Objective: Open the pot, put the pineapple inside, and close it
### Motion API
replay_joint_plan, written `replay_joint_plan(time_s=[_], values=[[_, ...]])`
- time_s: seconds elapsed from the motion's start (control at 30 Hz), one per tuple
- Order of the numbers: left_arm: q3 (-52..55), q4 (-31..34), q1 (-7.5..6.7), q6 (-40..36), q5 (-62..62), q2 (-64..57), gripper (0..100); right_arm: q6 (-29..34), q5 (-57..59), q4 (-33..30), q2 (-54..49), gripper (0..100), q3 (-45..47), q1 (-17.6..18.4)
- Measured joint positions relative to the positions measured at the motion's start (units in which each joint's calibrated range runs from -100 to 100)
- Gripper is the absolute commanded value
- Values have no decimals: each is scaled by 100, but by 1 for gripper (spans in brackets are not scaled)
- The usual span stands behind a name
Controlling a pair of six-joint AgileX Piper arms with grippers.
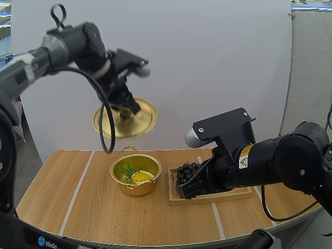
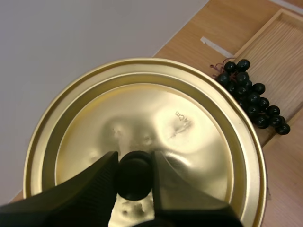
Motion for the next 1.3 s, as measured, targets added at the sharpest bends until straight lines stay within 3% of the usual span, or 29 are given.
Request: replay_joint_plan(time_s=[0.2, 0.47, 0.8, 1.23, 1.3], values=[[910, 0, 0, 138, -1290, 560, 0, 0, 0, 0, 0, 0, 0, 0], [1257, 0, 0, 156, -2160, 1261, 0, 0, 0, 0, 0, 0, 0, 0], [1287, -4, 0, 156, -2543, 2279, 0, 0, 0, 0, 0, 0, 0, 0], [1287, -125, 0, 254, -2580, 2317, 0, 0, 0, 0, 0, 0, 0, 0], [1430, -593, 0, 725, -2658, 2317, 0, 0, 0, 0, 0, 0, 0, 0]])
